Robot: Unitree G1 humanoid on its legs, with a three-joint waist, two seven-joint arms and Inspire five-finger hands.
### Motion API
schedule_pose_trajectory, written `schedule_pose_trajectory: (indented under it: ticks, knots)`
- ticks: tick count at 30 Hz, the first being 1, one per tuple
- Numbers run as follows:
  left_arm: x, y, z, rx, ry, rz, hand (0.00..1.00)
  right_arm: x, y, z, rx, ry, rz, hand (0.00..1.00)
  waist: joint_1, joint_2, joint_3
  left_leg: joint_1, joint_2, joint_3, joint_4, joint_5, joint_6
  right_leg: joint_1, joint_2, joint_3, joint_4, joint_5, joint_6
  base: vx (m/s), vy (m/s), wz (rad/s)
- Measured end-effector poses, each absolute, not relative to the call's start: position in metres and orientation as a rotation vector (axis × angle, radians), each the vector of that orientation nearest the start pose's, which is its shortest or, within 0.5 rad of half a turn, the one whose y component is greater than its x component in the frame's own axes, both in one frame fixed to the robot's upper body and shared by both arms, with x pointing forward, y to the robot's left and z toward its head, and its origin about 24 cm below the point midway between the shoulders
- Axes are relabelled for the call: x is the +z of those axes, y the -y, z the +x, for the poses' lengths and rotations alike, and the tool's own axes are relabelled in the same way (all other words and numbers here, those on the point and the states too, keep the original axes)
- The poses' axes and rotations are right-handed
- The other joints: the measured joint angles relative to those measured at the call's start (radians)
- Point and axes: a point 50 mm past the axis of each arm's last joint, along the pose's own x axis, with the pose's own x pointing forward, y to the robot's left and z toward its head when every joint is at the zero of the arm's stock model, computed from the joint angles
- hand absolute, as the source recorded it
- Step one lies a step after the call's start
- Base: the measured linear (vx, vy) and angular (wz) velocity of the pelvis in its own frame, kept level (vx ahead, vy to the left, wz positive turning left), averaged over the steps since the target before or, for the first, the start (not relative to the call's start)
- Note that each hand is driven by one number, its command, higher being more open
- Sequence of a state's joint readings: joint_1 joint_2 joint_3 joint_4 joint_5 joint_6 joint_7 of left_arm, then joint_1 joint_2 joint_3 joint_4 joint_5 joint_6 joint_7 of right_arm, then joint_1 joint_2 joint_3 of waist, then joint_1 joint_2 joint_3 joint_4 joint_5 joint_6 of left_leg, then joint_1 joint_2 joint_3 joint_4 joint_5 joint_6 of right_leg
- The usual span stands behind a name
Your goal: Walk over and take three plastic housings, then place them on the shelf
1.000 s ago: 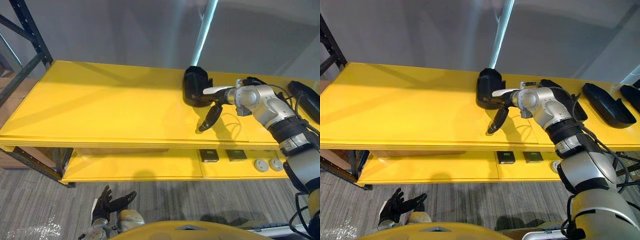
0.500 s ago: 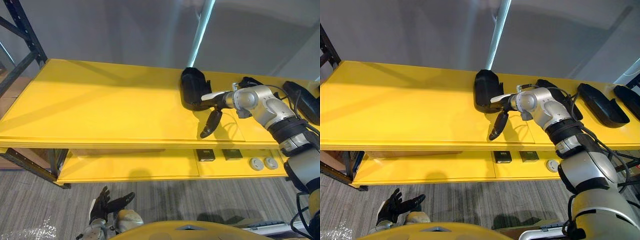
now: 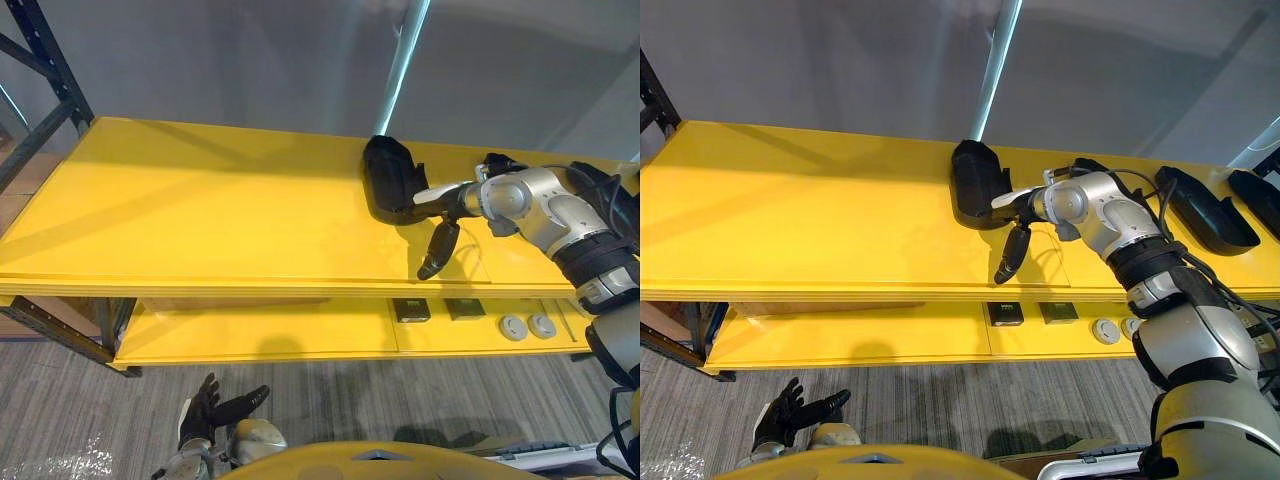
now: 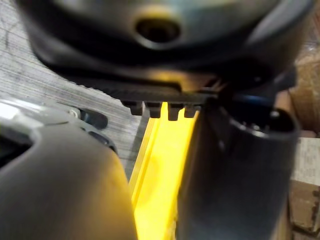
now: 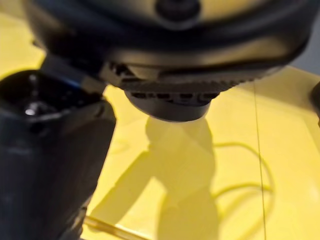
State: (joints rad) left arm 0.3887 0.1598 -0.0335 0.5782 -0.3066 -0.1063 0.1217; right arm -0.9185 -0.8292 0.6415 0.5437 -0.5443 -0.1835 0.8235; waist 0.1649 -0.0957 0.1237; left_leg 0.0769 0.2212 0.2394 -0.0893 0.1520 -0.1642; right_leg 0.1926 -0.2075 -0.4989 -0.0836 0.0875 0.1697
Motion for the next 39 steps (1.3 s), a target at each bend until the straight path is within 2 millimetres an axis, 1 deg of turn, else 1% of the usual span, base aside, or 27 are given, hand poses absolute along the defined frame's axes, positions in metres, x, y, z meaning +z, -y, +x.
schedule_pose_trajectory:
  ticks: [4,11,14,16,18,20,21,22,23,24,25,26,27,28,29,30,31,32,33,34,35,36,37,38,39]
  knots:
    - [-0.126,-0.215,0.075,0.354,-0.840,-0.081,1.00,0.157,0.208,0.363,0.851,-0.327,-1.694,1.00,0.000,0.000,0.000,0.000,0.000,0.000,0.000,0.000,0.000,0.000,0.000,0.000,0.000,0.000,0.000,0.00,0.000,0.00]
    - [-0.126,-0.216,0.074,0.355,-0.841,-0.081,1.00,0.165,0.201,0.367,0.751,-0.169,-1.659,1.00,-0.002,0.000,0.000,0.000,0.000,0.001,0.000,0.000,0.000,0.000,0.000,0.001,0.000,0.000,0.000,0.00,0.000,0.00]
    - [-0.126,-0.216,0.074,0.356,-0.840,-0.081,1.00,0.171,0.195,0.366,0.732,-0.102,-1.650,1.00,-0.004,0.000,0.000,0.000,0.000,0.001,0.000,0.000,0.000,0.000,0.000,0.001,0.000,0.000,0.000,0.00,0.000,0.00]
    - [-0.126,-0.216,0.074,0.356,-0.839,-0.081,1.00,0.178,0.192,0.367,0.704,-0.061,-1.622,1.00,-0.005,0.000,0.000,0.001,0.000,0.001,0.000,0.000,0.000,0.000,0.000,0.001,0.000,0.000,0.000,0.00,0.000,0.00]
    - [-0.126,-0.216,0.073,0.358,-0.842,-0.081,1.00,0.191,0.189,0.368,0.665,-0.019,-1.601,1.00,-0.009,0.000,0.000,0.001,0.000,0.002,0.000,0.000,0.000,-0.001,0.000,0.003,0.000,0.000,0.000,0.00,0.000,0.00]
    - [-0.126,-0.216,0.072,0.360,-0.840,-0.082,1.00,0.217,0.193,0.367,0.574,0.064,-1.553,1.00,-0.009,-0.002,0.001,0.001,0.000,0.003,0.000,0.000,0.000,-0.001,0.000,0.004,0.000,0.000,0.000,0.00,0.000,0.00]
    - [-0.126,-0.216,0.072,0.360,-0.840,-0.082,1.00,0.226,0.195,0.366,0.544,0.092,-1.530,1.00,-0.009,-0.002,0.001,0.001,0.000,0.003,0.000,0.000,0.000,-0.001,0.000,0.004,0.000,0.000,0.000,0.00,0.000,0.00]
    - [-0.126,-0.217,0.072,0.362,-0.840,-0.082,1.00,0.244,0.199,0.363,0.468,0.164,-1.467,1.00,-0.011,-0.003,0.001,0.001,0.000,0.007,0.000,0.000,-0.001,-0.004,0.000,0.008,0.000,0.000,0.000,0.00,0.000,-0.07]
    - [-0.126,-0.217,0.071,0.363,-0.843,-0.081,1.00,0.263,0.203,0.360,0.374,0.257,-1.373,1.00,-0.021,-0.003,0.001,0.002,0.001,0.011,0.000,0.000,-0.001,-0.007,0.000,0.013,0.000,0.001,0.000,0.00,0.000,-0.08]
    - [-0.126,-0.217,0.070,0.364,-0.846,-0.080,1.00,0.273,0.204,0.358,0.326,0.309,-1.320,1.00,-0.028,-0.003,0.001,0.002,0.001,0.013,0.000,-0.001,-0.001,-0.009,0.000,0.016,0.000,0.001,0.000,0.00,0.000,-0.10]
    - [-0.127,-0.218,0.069,0.365,-0.851,-0.079,1.00,0.287,0.207,0.353,0.255,0.394,-1.233,1.00,-0.037,-0.002,0.001,0.002,0.001,0.020,0.000,-0.001,-0.002,-0.014,0.000,0.023,0.000,0.001,0.001,0.00,0.011,-0.23]
    - [-0.128,-0.219,0.068,0.359,-0.857,-0.076,1.00,0.305,0.220,0.337,0.134,0.529,-1.058,1.00,-0.042,-0.003,0.001,0.004,0.002,0.039,0.000,-0.003,-0.004,-0.026,0.001,0.041,0.001,0.003,0.001,0.01,0.015,-0.23]
    - [-0.128,-0.219,0.068,0.357,-0.858,-0.075,1.00,0.306,0.223,0.334,0.117,0.550,-1.030,1.00,-0.042,-0.003,0.001,0.004,0.003,0.041,0.000,-0.004,-0.004,-0.027,0.001,0.044,0.002,0.003,0.001,0.03,0.023,-0.32]
    - [-0.128,-0.221,0.068,0.359,-0.861,-0.076,1.00,0.311,0.235,0.319,0.050,0.627,-0.899,1.00,-0.054,-0.005,-0.001,0.009,0.002,0.058,0.002,-0.005,-0.005,-0.035,0.000,0.062,0.006,0.009,0.001,0.04,0.024,-0.34]
    - [-0.129,-0.222,0.066,0.371,-0.867,-0.079,1.00,0.302,0.247,0.304,-0.002,0.670,-0.754,1.00,-0.074,-0.006,-0.001,0.019,0.001,0.079,0.003,-0.006,-0.006,-0.041,-0.002,0.082,0.006,0.011,0.003,0.05,0.025,-0.41]
    - [-0.130,-0.223,0.064,0.378,-0.873,-0.080,1.00,0.294,0.252,0.297,-0.026,0.680,-0.689,1.00,-0.085,-0.008,-0.003,0.023,0.000,0.093,0.003,-0.006,-0.006,-0.045,-0.004,0.093,0.007,0.012,0.003,0.04,0.035,-0.57]
    - [-0.131,-0.224,0.059,0.389,-0.889,-0.065,1.00,0.262,0.264,0.283,-0.096,0.656,-0.564,1.00,-0.118,-0.007,-0.004,0.038,0.001,0.126,0.003,-0.010,-0.009,-0.058,-0.005,0.124,0.015,0.012,0.003,0.01,0.027,-0.52]
    - [-0.132,-0.225,0.057,0.384,-0.896,-0.051,1.00,0.246,0.268,0.278,-0.122,0.623,-0.524,1.00,-0.130,-0.004,-0.007,0.041,0.002,0.141,0.003,-0.012,-0.011,-0.066,-0.006,0.135,0.015,0.013,0.003,0.00,0.029,-0.62]
    - [-0.132,-0.225,0.056,0.383,-0.903,-0.047,1.00,0.220,0.273,0.272,-0.154,0.552,-0.473,1.00,-0.149,0.001,-0.010,0.046,0.002,0.161,0.003,-0.015,-0.012,-0.079,-0.005,0.155,0.015,0.014,0.002,-0.03,0.022,-0.63]
    - [-0.134,-0.223,0.055,0.374,-0.914,-0.032,1.00,0.181,0.280,0.263,-0.192,0.419,-0.412,1.00,-0.171,0.012,-0.012,0.054,0.002,0.194,0.000,-0.021,-0.014,-0.095,-0.005,0.188,0.013,0.019,0.005,-0.03,0.023,-0.80]
    - [-0.135,-0.221,0.055,0.377,-0.918,-0.038,1.00,0.141,0.285,0.249,-0.228,0.274,-0.355,1.00,-0.186,0.023,-0.016,0.060,0.002,0.224,0.000,-0.027,-0.016,-0.112,-0.004,0.219,0.011,0.022,0.009,-0.02,0.025,-0.74]
    - [-0.136,-0.219,0.056,0.380,-0.916,-0.046,1.00,0.123,0.287,0.241,-0.243,0.205,-0.309,1.00,-0.196,0.029,-0.015,0.066,0.002,0.238,0.000,-0.030,-0.017,-0.118,-0.003,0.233,0.011,0.023,0.008,0.00,0.023,-0.75]
    - [-0.137,-0.215,0.055,0.381,-0.919,-0.061,1.00,0.092,0.290,0.223,-0.272,0.094,-0.202,1.00,-0.209,0.038,-0.015,0.077,0.003,0.269,0.000,-0.039,-0.021,-0.126,-0.001,0.261,0.010,0.026,0.004,0.02,0.022,-0.56]
    - [-0.137,-0.213,0.055,0.380,-0.920,-0.066,1.00,0.083,0.290,0.216,-0.283,0.062,-0.172,1.00,-0.215,0.044,-0.018,0.081,0.003,0.280,0.000,-0.039,-0.020,-0.130,-0.001,0.267,0.010,0.029,0.004,0.04,0.018,-0.75]
    - [-0.138,-0.207,0.055,0.376,-0.924,-0.086,1.00,0.059,0.292,0.195,-0.338,-0.010,-0.044,1.00,-0.243,0.062,-0.022,0.094,0.004,0.313,0.000,-0.043,-0.023,-0.142,0.003,0.299,0.010,0.039,0.005,0.03,0.013,-0.51]
